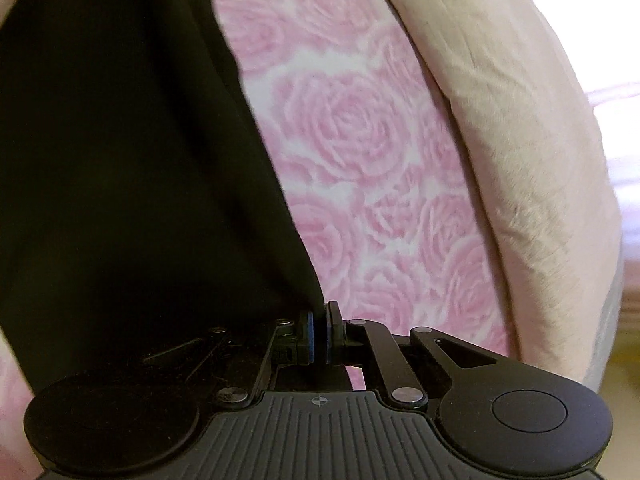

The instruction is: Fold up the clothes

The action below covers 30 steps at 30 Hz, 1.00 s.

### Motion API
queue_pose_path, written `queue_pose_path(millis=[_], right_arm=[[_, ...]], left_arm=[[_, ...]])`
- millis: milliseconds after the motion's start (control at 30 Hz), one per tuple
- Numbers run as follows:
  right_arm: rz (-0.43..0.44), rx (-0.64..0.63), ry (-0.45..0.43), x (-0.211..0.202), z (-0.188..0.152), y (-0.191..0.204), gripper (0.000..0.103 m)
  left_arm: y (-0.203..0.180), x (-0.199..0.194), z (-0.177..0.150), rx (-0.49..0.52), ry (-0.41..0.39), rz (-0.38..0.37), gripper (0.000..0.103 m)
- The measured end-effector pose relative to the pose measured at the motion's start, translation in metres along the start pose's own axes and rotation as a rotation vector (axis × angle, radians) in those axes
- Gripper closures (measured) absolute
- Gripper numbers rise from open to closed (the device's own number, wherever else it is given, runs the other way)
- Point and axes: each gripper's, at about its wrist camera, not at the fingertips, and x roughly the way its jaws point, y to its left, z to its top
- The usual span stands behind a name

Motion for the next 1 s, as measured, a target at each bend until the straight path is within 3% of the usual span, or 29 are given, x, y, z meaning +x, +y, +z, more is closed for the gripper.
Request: queue_pose_path(millis=[100, 133, 167, 200, 233, 367, 533, 733, 1000], right_arm=[[0.007, 0.075, 0.004, 0.022, 0.005, -0.008, 0.099], [0.009, 0.1, 0.006, 0.029, 0.007, -0.011, 0.089], [0.012, 0.124, 0.007, 0.036, 0.009, -0.014, 0.052], [-0.012, 0.157, -0.001, 0.038, 0.01, -0.017, 0.037], [-0.039, 0.197, -0.025, 0.035, 0.01, -0.02, 0.028], [-0.087, 0.315, -0.067, 0.015, 0.01, -0.029, 0.028], [-0.032, 0.404, -0.183, -0.026, 0.019, -0.01, 0.028], [0.082, 0.424, -0.283, -0.066, 0.043, 0.052, 0.028], [0.262, 0.518, -0.284, -0.093, 0.096, 0.149, 0.028]], left_arm=[[-0.006, 0.016, 0.017, 0.034, 0.015, 0.056, 0.087], [-0.008, 0.019, 0.02, 0.051, 0.023, 0.08, 0.08], [-0.01, 0.02, 0.023, 0.061, 0.029, 0.097, 0.074], [-0.01, 0.019, 0.024, 0.061, 0.035, 0.104, 0.073], [-0.01, 0.017, 0.024, 0.056, 0.036, 0.109, 0.073], [-0.019, -0.007, 0.017, 0.02, 0.028, 0.086, 0.072], [-0.034, -0.039, 0.005, -0.018, 0.02, 0.051, 0.068], [-0.09, -0.067, -0.03, 0.005, -0.001, -0.018, 0.066], [-0.136, -0.054, -0.09, 0.054, -0.08, -0.035, 0.066]])
